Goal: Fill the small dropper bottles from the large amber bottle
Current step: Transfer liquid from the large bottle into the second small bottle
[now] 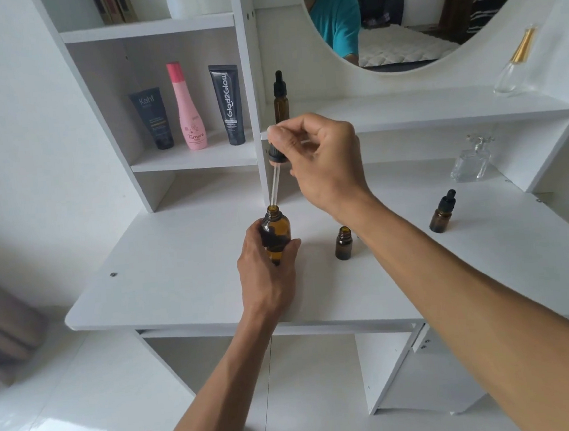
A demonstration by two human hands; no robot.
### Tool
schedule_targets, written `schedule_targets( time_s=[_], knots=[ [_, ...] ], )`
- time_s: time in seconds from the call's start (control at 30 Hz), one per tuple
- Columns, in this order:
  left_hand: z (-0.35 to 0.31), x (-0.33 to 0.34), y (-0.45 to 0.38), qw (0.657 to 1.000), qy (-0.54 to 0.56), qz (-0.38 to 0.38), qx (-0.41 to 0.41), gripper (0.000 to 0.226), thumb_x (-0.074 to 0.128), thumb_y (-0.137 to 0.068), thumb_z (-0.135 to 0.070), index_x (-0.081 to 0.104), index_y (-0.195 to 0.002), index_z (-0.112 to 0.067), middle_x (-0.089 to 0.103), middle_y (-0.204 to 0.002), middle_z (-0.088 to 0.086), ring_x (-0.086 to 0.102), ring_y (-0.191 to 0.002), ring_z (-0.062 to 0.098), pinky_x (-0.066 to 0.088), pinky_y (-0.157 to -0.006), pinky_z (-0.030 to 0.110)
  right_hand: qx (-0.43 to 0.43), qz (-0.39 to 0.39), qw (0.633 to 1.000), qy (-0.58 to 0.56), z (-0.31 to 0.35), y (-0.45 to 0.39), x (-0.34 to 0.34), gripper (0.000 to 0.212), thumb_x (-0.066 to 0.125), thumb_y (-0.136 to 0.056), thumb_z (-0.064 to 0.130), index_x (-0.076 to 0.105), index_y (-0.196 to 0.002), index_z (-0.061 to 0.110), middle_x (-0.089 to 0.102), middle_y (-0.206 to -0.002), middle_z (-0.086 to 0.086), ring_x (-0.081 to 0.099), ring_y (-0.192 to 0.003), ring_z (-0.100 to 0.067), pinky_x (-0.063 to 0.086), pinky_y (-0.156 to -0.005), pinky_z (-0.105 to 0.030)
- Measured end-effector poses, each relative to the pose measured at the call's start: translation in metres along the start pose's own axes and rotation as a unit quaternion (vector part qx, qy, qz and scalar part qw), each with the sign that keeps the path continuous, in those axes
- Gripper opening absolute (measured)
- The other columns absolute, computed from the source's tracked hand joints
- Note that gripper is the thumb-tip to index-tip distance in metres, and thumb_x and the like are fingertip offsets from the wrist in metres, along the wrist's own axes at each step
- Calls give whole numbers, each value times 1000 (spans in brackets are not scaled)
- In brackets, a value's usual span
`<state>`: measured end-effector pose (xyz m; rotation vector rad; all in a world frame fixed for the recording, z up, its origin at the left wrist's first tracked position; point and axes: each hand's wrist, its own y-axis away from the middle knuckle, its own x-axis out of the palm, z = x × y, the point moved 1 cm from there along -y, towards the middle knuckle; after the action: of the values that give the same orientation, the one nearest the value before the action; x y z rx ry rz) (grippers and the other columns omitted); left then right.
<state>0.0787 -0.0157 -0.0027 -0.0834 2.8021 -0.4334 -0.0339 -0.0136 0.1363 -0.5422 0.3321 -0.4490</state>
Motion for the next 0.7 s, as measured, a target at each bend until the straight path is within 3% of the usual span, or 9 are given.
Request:
schedule_targets(
  time_s=[0.1, 0.23, 0.4, 0.57, 0.7],
  knots=[
    [0, 0, 0, 1000, 3, 5, -3, 43, 73, -87, -28, 51, -124, -26, 66, -102, -10, 63, -92, 9, 50, -78, 21, -1, 10, 1000, 20, -6, 2, 3, 16, 70, -92, 29, 76, -92, 13, 75, -81, 5, 71, -78, -12, 61, -70, -39],
    [-1, -1, 0, 1000, 7, 6, -5, 43, 73, -87, -26, 52, -124, -25, 65, -102, -11, 62, -91, 5, 45, -71, 7, 1, 26, 999, 25, -12, 5, 7, 15, 71, -92, 24, 76, -90, 10, 75, -82, 2, 69, -74, -5, 59, -72, -23],
    [0, 0, 0, 1000, 5, 4, 0, 43, 74, -86, -27, 51, -123, -26, 66, -102, -9, 63, -91, 7, 50, -78, 23, 2, 42, 998, 48, -21, 11, 11, 20, 70, -92, 28, 75, -87, 9, 76, -78, 1, 71, -73, -12, 60, -75, -34],
    [1, 0, 0, 1000, 6, 5, 2, 44, 73, -86, -27, 51, -124, -24, 66, -105, -9, 63, -93, 5, 52, -81, 27, -4, 66, 996, 68, -28, 19, 14, 21, 70, -93, 28, 73, -83, 9, 74, -72, 6, 67, -65, 0, 57, -67, -25],
    [-1, -1, -1, 1000, 0, 5, 4, 44, 73, -86, -25, 52, -124, -23, 63, -100, -14, 60, -90, -4, 52, -79, 24, 5, 74, 993, 89, -38, 25, 17, 22, 70, -93, 30, 72, -80, 12, 73, -71, 8, 68, -68, -6, 55, -65, -26]
  ],
)
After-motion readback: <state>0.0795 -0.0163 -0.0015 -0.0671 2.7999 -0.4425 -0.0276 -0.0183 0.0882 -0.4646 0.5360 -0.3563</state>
